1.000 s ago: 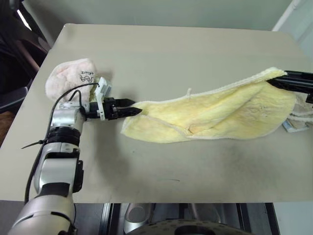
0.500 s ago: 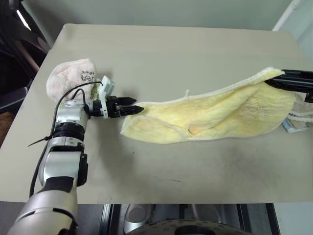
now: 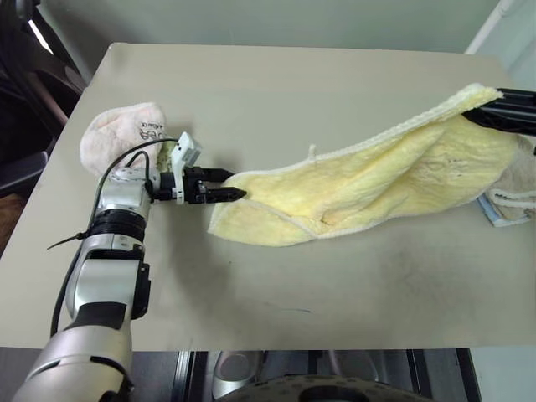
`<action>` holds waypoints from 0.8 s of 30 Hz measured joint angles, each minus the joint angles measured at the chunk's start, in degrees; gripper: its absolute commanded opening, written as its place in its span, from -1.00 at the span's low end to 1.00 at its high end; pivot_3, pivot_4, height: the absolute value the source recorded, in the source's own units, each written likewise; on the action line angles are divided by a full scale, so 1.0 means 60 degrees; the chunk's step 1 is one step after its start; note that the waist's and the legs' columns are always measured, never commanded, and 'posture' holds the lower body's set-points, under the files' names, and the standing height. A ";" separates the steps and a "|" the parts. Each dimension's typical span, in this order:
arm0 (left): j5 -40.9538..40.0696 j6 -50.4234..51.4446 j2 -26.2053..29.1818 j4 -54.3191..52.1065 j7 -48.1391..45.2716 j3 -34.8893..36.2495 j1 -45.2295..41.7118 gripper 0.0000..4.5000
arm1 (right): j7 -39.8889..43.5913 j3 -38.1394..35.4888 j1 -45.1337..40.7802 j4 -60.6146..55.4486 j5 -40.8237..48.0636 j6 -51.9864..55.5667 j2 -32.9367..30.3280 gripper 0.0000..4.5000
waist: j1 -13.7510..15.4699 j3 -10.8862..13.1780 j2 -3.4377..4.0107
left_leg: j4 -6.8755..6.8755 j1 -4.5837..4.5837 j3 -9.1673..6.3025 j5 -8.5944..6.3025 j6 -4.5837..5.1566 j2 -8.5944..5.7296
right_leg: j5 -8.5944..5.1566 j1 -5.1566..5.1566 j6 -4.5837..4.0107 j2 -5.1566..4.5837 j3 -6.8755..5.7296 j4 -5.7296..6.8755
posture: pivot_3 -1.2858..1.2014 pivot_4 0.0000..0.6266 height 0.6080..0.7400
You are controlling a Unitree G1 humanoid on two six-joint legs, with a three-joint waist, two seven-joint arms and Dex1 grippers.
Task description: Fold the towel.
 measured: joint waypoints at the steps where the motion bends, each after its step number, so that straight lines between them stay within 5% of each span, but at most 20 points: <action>1: 0.0001 0.0011 -0.0025 0.0001 -0.0007 0.0014 0.0006 1.00 | -0.0068 -0.0027 -0.0132 -0.0002 0.0115 0.0033 -0.0002 -0.96 | -0.0001 -0.0006 0.0009 | 0.0002 0.0000 0.0006 -0.0004 0.0006 -0.0003 | -0.0002 0.0001 0.0004 -0.0006 0.0000 0.0000 | 0.03 -0.52 0.89; 12: -0.0116 0.0554 -0.0131 0.0131 -0.0368 0.0243 -0.0063 0.92 | -0.0339 -0.0203 -0.0355 -0.0108 0.0480 0.0204 -0.0173 -0.99 | 0.0034 -0.0013 0.0021 | 0.0010 0.0000 0.0009 -0.0030 0.0041 -0.0049 | -0.0020 0.0005 0.0033 -0.0058 -0.0005 0.0002 | 0.03 -0.52 0.89; 15: -0.0136 0.0661 -0.0134 0.0175 -0.0438 0.0261 -0.0060 0.59 | -0.0362 -0.0203 -0.0323 -0.0110 0.0492 0.0203 -0.0173 -1.00 | 0.0034 -0.0013 0.0021 | 0.0009 -0.0001 0.0014 -0.0033 0.0046 -0.0052 | -0.0023 0.0004 0.0039 -0.0063 -0.0005 0.0001 | 0.03 -0.52 0.89; 24: -0.0165 0.1332 -0.0246 0.0182 -0.0926 0.0061 0.0117 -0.86 | -0.0407 -0.0203 -0.0277 -0.0131 0.0500 0.0194 -0.0172 -1.00 | 0.0032 -0.0013 0.0021 | 0.0010 -0.0011 0.0015 -0.0033 0.0047 -0.0052 | -0.0025 -0.0006 0.0044 -0.0065 -0.0007 0.0002 | 0.03 -0.52 0.89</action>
